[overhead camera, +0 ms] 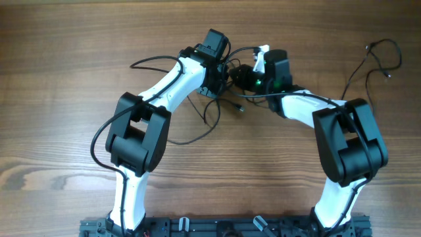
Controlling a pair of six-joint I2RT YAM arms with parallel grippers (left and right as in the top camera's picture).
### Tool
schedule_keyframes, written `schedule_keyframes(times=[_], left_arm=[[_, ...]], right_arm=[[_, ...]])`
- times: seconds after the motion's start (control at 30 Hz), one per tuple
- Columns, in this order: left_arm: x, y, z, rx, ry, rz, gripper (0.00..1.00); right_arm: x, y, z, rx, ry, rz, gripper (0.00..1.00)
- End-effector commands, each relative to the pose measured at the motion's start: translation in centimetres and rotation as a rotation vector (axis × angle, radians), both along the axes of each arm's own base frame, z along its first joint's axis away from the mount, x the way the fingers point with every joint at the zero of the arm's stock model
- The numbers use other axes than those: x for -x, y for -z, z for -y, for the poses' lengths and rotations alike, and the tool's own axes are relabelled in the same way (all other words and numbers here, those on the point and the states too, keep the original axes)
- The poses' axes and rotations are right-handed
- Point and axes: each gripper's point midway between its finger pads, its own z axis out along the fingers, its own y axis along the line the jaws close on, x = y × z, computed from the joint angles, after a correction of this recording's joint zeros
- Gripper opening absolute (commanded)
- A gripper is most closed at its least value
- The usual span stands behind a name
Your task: Untangle cables
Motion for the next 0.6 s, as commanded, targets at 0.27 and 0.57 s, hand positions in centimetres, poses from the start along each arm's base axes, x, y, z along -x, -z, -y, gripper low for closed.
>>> schedule_keyframes(times=[0.27, 0.57], left_arm=[[0.0, 0.8, -0.7, -0.047, -0.015, 0.004, 0.07], [-1.0, -0.2, -0.6, -0.045, 0.097, 0.077, 0.04]], right_arm=[[0.0, 0.9, -0.1, 0.037, -0.024, 0.017, 0.04], [0.0, 1.0, -0.1, 0.037, -0.024, 0.016, 0.04]])
